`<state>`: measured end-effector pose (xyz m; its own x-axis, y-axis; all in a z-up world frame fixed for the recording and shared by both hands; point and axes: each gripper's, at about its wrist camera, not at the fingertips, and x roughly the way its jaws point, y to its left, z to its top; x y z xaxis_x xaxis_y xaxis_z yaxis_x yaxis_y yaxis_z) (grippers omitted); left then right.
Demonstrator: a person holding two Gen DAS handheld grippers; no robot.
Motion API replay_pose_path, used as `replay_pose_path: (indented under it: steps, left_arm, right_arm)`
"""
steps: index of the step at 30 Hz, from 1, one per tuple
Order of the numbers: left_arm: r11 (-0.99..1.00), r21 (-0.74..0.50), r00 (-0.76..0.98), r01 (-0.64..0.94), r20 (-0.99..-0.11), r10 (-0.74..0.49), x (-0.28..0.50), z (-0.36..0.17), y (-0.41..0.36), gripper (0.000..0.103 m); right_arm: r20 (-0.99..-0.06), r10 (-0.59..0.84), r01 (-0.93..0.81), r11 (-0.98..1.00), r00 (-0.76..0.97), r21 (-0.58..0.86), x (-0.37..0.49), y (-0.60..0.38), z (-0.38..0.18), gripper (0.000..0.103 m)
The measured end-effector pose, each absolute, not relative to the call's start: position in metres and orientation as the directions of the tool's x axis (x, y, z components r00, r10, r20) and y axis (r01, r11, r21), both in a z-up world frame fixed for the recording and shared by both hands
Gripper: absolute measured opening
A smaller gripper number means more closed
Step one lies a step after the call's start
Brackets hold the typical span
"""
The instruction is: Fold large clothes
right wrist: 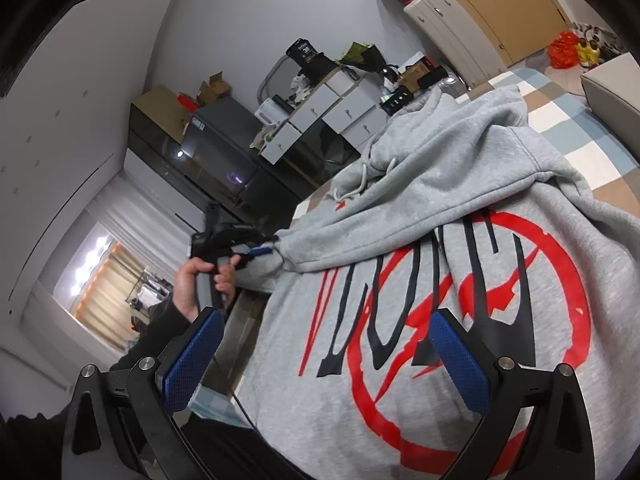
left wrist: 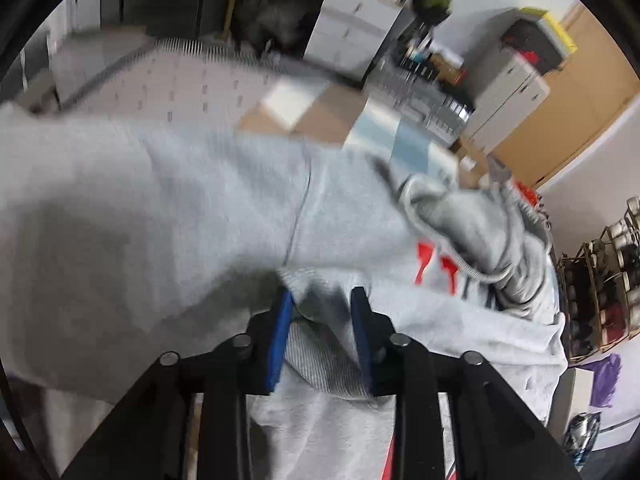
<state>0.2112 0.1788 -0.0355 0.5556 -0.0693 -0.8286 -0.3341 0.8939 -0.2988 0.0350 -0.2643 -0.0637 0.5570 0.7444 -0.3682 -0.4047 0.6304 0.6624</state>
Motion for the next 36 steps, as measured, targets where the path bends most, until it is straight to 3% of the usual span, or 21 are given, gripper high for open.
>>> replay_pose_path:
  steps: [2, 3, 4, 5, 8, 11, 15, 16, 18, 20, 28, 36]
  left_arm:
    - [0.915, -0.243, 0.617, -0.323, -0.787, 0.009, 0.199, -0.012, 0.178, 0.058]
    - [0.919, -0.249, 0.651, -0.307, -0.759, 0.012, 0.194, -0.005, 0.176, 0.077]
    - [0.926, -0.262, 0.682, -0.272, -0.731, -0.006, 0.189, 0.003, 0.171, 0.089]
    - [0.935, -0.269, 0.688, -0.233, -0.725, -0.037, 0.188, 0.005, 0.166, 0.091]
    - [0.963, -0.262, 0.596, -0.064, -0.784, -0.174, 0.199, -0.01, 0.13, 0.092]
    - [0.991, -0.137, 0.49, 0.009, -0.863, -0.124, 0.213, -0.051, 0.097, 0.092]
    - [0.998, 0.006, 0.331, -0.061, -0.943, 0.026, 0.229, -0.109, 0.092, 0.092]
    - [0.994, 0.044, 0.286, -0.099, -0.955, 0.071, 0.231, -0.124, 0.099, 0.096]
    - [0.986, -0.038, 0.3, -0.162, -0.954, 0.012, 0.228, -0.125, 0.116, 0.096]
    - [0.984, -0.038, 0.288, -0.173, -0.958, 0.013, 0.225, -0.121, 0.125, 0.096]
    - [0.995, -0.08, 0.48, -0.057, -0.876, -0.043, 0.157, -0.04, 0.159, 0.096]
    - [0.962, -0.229, 0.728, -0.146, -0.684, -0.053, 0.052, 0.033, 0.217, 0.096]
  right_arm:
    - [-0.367, 0.745, -0.413, 0.632, 0.558, 0.656, 0.034, -0.262, -0.062, 0.103]
    - [-0.367, 0.745, -0.418, 0.634, 0.558, 0.651, 0.033, -0.261, -0.061, 0.103]
    - [-0.368, 0.744, -0.42, 0.635, 0.557, 0.649, 0.032, -0.259, -0.06, 0.103]
    - [-0.368, 0.746, -0.422, 0.634, 0.555, 0.648, 0.032, -0.258, -0.06, 0.103]
    - [-0.373, 0.743, -0.422, 0.638, 0.555, 0.644, 0.033, -0.255, -0.06, 0.103]
    - [-0.383, 0.734, -0.416, 0.65, 0.56, 0.637, 0.033, -0.257, -0.061, 0.103]
    - [-0.387, 0.724, -0.404, 0.659, 0.572, 0.635, 0.034, -0.263, -0.062, 0.103]
    - [-0.385, 0.723, -0.401, 0.658, 0.574, 0.637, 0.034, -0.265, -0.062, 0.103]
    - [-0.38, 0.721, -0.395, 0.656, 0.579, 0.643, 0.035, -0.269, -0.062, 0.103]
    - [-0.376, 0.723, -0.392, 0.652, 0.58, 0.649, 0.036, -0.271, -0.062, 0.103]
    - [-0.388, 0.726, -0.414, 0.659, 0.567, 0.628, 0.033, -0.262, -0.06, 0.103]
    - [-0.422, 0.72, -0.428, 0.678, 0.551, 0.598, 0.03, -0.245, -0.062, 0.103]
